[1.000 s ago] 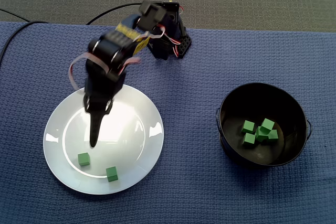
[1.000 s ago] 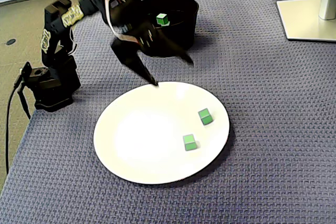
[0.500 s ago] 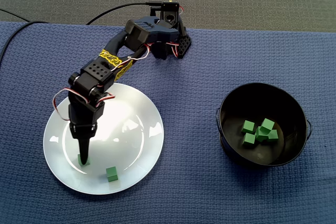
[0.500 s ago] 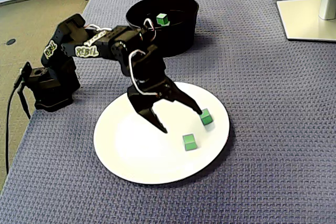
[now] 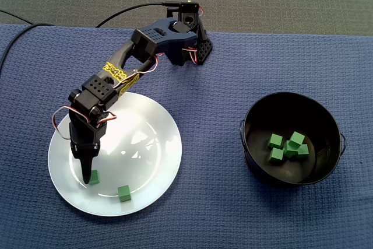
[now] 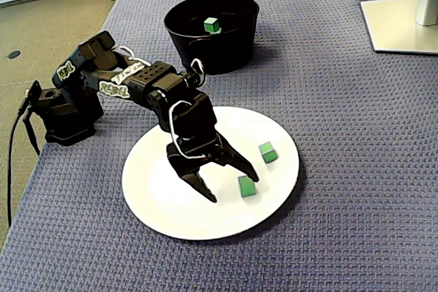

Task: Pick up the items on the white plate and put them in the black container.

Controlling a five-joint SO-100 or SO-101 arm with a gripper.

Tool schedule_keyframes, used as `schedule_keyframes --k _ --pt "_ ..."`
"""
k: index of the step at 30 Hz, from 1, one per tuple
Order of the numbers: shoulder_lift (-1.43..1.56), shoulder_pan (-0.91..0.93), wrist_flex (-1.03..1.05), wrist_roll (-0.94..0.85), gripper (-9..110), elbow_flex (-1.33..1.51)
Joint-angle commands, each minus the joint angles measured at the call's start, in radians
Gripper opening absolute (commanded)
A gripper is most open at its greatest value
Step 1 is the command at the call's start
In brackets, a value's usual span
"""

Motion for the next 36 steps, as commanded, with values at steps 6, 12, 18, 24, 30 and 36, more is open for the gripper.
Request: schedule_keyframes --k 6,12,18,24,30,36 --pt "-0.006 -0.029 -0.018 -0.012 30 -0.035" --pt "0.000 -0.060 0.005 -0.015 29 -0.038" --pt "0.003 -0.074 0.060 -0.009 26 -0.091" --pt "0.006 -0.058 0.046 -0.006 22 -0.092" --pt "-0.009 -0.043 0.011 -0.015 23 -0.114" --pt "-0.025 -0.040 0.017 -0.012 8 -0.138"
